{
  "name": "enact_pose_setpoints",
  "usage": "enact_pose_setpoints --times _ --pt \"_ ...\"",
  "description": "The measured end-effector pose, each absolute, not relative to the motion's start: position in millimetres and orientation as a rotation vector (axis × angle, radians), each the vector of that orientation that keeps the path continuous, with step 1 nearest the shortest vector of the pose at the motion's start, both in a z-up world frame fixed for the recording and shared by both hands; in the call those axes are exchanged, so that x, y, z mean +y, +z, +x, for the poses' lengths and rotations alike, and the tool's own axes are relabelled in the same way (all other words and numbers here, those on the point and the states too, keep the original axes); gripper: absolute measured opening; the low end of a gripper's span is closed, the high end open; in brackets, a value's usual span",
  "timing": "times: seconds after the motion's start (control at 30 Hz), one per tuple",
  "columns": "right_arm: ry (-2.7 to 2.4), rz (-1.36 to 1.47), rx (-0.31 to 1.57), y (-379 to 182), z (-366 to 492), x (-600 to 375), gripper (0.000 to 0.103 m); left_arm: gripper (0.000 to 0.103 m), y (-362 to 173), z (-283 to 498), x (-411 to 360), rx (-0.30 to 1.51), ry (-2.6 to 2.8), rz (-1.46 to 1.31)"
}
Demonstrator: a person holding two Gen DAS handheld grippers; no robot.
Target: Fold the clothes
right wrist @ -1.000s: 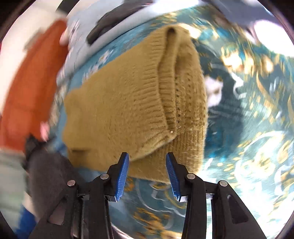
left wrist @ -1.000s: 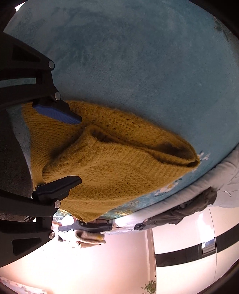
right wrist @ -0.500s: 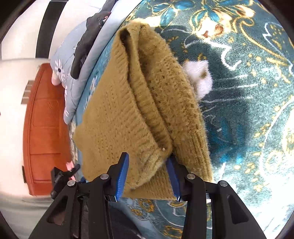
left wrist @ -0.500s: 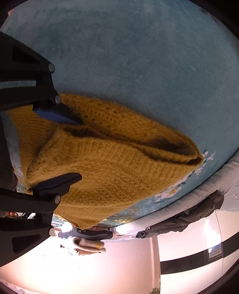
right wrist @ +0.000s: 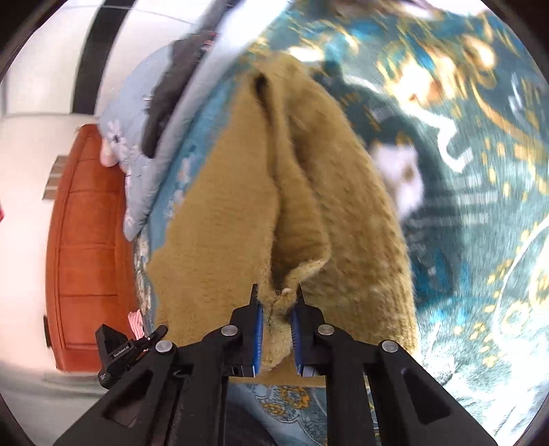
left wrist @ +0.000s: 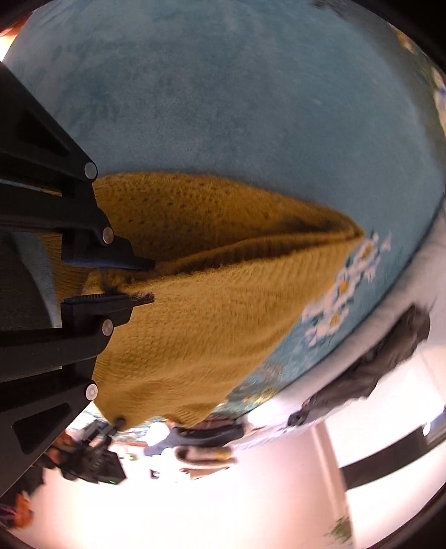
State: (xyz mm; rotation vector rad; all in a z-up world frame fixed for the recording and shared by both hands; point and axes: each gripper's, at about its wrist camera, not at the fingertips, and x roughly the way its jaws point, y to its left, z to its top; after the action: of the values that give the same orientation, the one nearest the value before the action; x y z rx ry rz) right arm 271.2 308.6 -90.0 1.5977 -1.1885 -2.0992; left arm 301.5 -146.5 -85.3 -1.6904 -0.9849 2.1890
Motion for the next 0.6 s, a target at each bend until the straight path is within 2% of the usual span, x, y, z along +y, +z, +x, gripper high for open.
enact_pose_setpoints --times 0.17,0.27,0.4,0.6 --pt "-2.165 1.493 -1.043 -56.3 277.1 314.0 0.014 0.012 -95.0 319.6 -145.8 -0.919 2.136 -1.730" --pt "-2.185 1.571 -0.979 -69.2 284.7 313.3 0.014 0.012 -113.0 329.5 -146.9 -0.935 2.098 -1.794" --pt "-2.167 1.693 -1.018 -100.3 297.6 319.7 0.014 0.012 -122.7 338.5 -150.9 -1.006 2.083 -1.806" --pt "-2.159 1.725 -0.994 -106.6 299.6 320.6 0.014 0.016 -116.4 342.3 -160.3 -1.124 2.079 -1.728"
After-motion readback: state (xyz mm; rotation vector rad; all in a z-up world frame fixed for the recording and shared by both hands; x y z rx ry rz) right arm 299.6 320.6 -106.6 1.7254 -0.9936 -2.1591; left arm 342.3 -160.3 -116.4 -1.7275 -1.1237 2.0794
